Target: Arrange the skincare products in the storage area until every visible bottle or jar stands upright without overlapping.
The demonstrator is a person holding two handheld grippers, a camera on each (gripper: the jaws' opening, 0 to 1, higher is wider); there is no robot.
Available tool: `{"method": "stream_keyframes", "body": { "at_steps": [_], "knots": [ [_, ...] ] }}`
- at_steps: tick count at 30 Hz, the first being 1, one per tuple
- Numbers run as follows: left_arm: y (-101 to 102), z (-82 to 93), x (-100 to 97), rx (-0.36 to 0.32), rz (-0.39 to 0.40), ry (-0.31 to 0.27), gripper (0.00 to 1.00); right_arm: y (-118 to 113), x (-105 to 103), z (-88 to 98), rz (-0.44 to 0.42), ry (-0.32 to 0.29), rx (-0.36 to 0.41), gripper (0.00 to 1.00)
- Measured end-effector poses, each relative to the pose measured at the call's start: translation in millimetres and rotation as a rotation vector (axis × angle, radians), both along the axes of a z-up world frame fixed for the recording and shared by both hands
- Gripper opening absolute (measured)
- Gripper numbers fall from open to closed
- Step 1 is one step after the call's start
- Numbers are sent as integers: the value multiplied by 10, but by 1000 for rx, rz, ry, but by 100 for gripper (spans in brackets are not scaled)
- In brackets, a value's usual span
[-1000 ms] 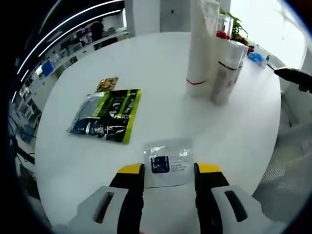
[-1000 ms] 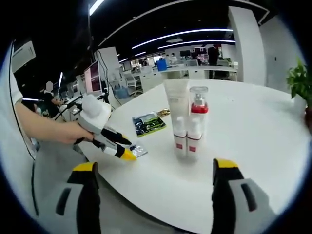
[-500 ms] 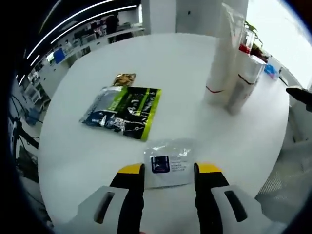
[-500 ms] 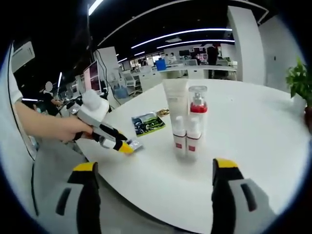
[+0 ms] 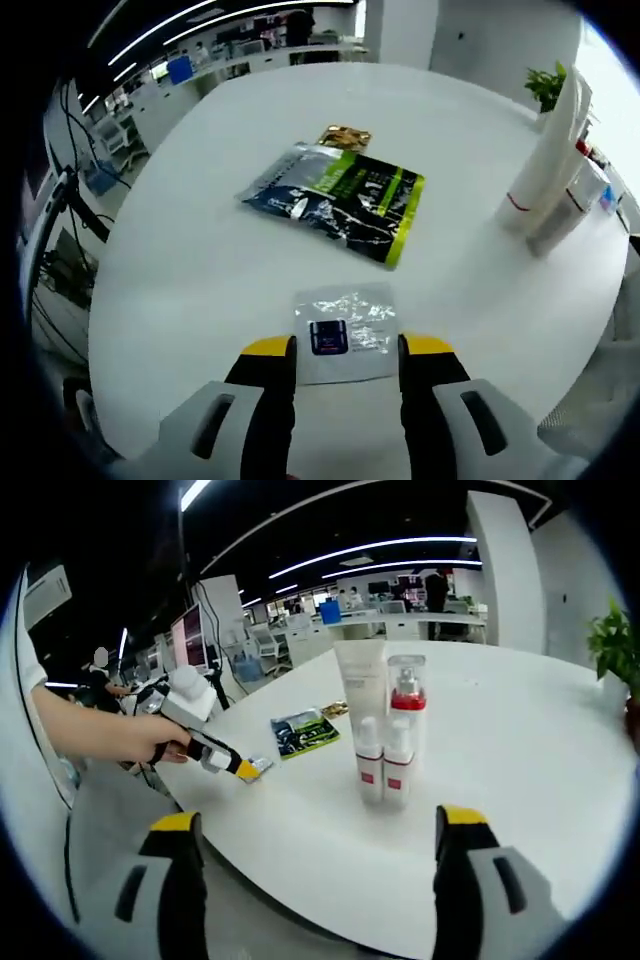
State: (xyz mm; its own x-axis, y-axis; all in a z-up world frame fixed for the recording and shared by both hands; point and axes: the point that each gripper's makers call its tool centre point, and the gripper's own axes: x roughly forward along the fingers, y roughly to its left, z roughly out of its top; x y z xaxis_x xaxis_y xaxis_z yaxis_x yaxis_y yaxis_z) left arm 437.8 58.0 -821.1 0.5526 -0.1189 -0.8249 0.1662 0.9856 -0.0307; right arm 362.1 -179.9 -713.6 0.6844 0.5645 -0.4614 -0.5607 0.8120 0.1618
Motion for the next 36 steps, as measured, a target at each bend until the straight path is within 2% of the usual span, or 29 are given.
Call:
{"method": "stream_keyframes", "body": {
  "at_steps": [8,18,32,36],
  "knots": [
    [-18,-2,10,-8,38,1,38,-6,2,-5,-3,2,0,97],
    [-21,-8,21,-10,30,5,39,-7,6,-3,-5,1,1,97],
    [39,33,-14,-6,24,-6,49,-5,12,7,-3,-6,2,97],
    [29,70,-41,-26,10,-14,53,-5,13,12,-3,-10,2,97]
  ]
}}
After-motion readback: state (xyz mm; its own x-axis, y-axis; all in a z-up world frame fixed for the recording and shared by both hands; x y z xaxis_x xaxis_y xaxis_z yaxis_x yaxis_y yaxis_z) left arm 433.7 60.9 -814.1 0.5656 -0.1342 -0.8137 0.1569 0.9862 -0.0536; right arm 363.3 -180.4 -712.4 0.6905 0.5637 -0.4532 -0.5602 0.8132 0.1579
